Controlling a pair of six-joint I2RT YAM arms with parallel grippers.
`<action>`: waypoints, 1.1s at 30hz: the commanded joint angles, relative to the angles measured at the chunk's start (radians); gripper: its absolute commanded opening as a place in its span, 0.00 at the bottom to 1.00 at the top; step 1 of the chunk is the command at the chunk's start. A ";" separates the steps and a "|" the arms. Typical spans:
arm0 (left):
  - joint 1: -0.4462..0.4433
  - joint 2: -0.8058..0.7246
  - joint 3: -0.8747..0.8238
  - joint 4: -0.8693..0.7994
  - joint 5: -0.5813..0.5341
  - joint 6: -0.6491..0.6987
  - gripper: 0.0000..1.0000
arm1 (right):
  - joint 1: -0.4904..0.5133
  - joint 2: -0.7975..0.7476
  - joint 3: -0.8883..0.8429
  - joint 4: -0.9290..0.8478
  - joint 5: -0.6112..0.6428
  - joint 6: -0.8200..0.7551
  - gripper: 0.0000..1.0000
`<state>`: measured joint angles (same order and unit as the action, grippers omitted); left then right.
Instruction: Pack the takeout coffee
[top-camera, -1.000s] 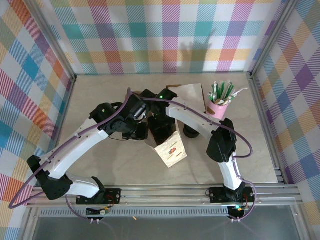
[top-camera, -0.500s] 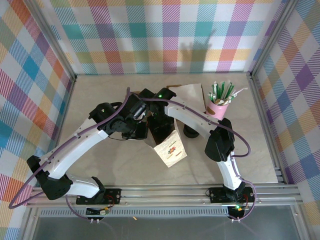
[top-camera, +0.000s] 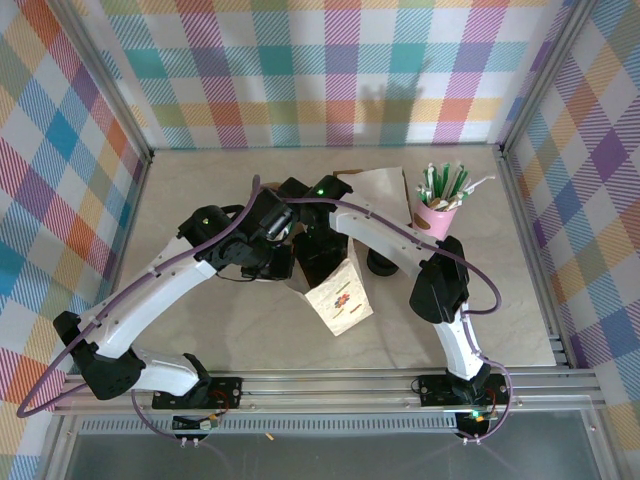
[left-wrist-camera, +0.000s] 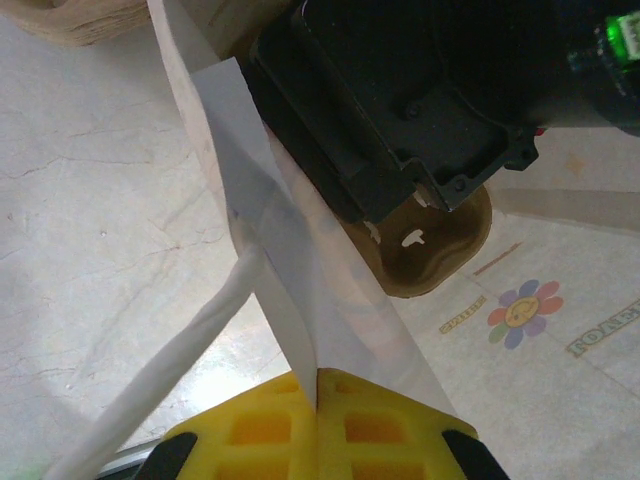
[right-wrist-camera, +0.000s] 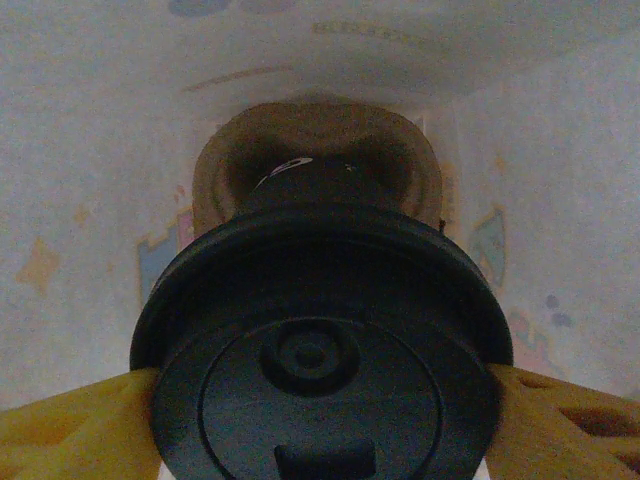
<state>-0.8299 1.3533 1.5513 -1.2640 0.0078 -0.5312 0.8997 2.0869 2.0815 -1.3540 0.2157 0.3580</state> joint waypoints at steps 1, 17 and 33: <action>-0.011 -0.007 0.017 -0.038 -0.030 -0.005 0.00 | 0.013 -0.025 0.024 -0.043 -0.009 0.006 0.80; -0.019 -0.008 0.020 -0.052 -0.054 -0.017 0.00 | 0.041 -0.069 0.029 -0.063 0.001 0.011 0.91; -0.023 0.007 0.043 -0.075 -0.065 -0.019 0.00 | 0.048 -0.101 0.028 -0.062 -0.026 0.027 0.97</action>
<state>-0.8429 1.3533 1.5593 -1.3033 -0.0460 -0.5426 0.9356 2.0258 2.0815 -1.3968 0.2077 0.3691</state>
